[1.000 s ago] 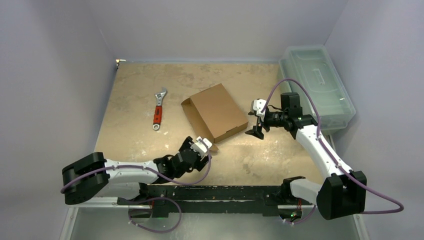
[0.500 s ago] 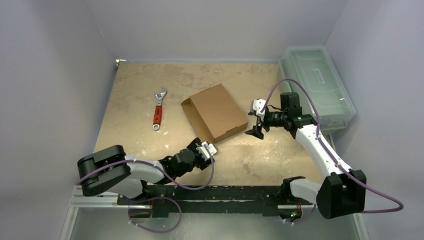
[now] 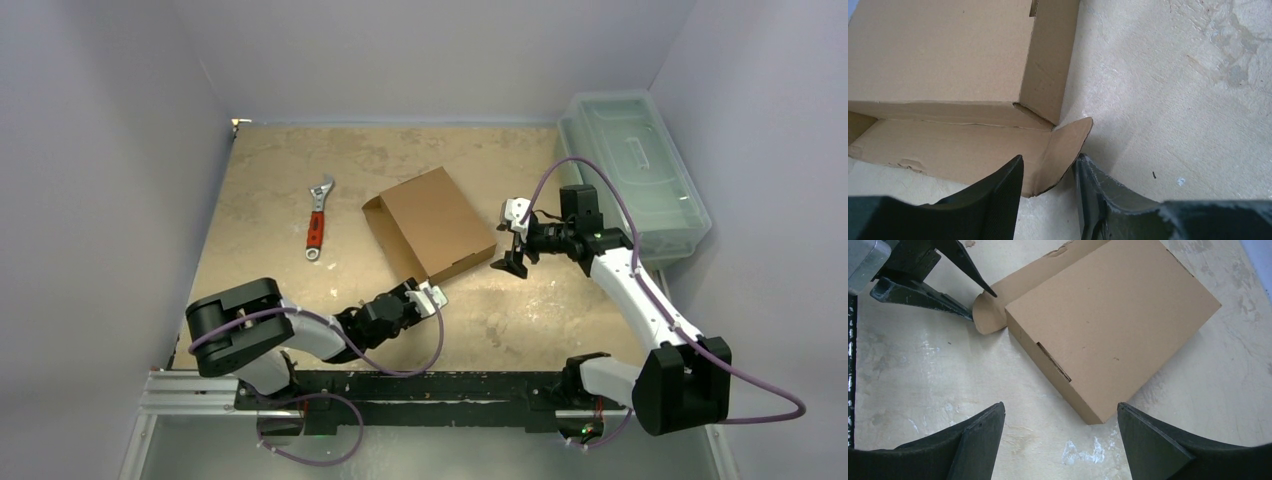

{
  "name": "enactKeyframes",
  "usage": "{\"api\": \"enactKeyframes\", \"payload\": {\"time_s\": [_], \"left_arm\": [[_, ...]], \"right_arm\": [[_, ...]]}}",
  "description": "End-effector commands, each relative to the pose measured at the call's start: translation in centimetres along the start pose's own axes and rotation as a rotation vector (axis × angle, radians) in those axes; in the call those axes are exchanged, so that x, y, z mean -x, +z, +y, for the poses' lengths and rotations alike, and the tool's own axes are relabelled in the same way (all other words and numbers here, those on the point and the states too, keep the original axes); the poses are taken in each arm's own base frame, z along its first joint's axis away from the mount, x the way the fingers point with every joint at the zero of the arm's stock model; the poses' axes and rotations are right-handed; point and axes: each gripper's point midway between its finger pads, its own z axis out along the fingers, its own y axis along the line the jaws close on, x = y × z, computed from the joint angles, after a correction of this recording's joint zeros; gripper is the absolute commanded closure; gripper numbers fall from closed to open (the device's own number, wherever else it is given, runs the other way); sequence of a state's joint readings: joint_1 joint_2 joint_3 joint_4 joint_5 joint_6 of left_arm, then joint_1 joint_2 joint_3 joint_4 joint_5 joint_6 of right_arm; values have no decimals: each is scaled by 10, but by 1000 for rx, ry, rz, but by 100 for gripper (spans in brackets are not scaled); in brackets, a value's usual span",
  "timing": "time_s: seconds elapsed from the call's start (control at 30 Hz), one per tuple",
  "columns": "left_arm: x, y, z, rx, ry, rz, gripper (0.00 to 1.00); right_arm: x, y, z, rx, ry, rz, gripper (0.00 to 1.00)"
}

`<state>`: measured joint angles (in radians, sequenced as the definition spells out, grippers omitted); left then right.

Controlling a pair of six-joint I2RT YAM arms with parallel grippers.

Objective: Fold the paper box

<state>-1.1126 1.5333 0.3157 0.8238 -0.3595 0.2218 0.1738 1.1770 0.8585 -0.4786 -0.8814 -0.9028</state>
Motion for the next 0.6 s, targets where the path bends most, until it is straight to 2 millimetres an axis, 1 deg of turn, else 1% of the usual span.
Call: {"api": "enactKeyframes", "payload": {"time_s": [0.0,0.1,0.17,0.27,0.4,0.57], "left_arm": [[22,10,6,30,-19,-73,60],[22,12,3,20,-27,-78,65],[22,13,2,13,-44,-79,72],[22,13,1,6,-93,-78,79],[20,14,4,10,-165,-72,83],[22,17,2,-6,-202,-80,84]], "right_arm": [[-1,0,-2,-4,-15,1,14],[-1,0,-2,-4,-14,2,14],[-2,0,-3,-4,-11,4,14],[-4,1,-2,-2,-7,8,14],[-6,2,-3,-2,-5,11,14],[-8,4,-2,6,5,13,14]]}}
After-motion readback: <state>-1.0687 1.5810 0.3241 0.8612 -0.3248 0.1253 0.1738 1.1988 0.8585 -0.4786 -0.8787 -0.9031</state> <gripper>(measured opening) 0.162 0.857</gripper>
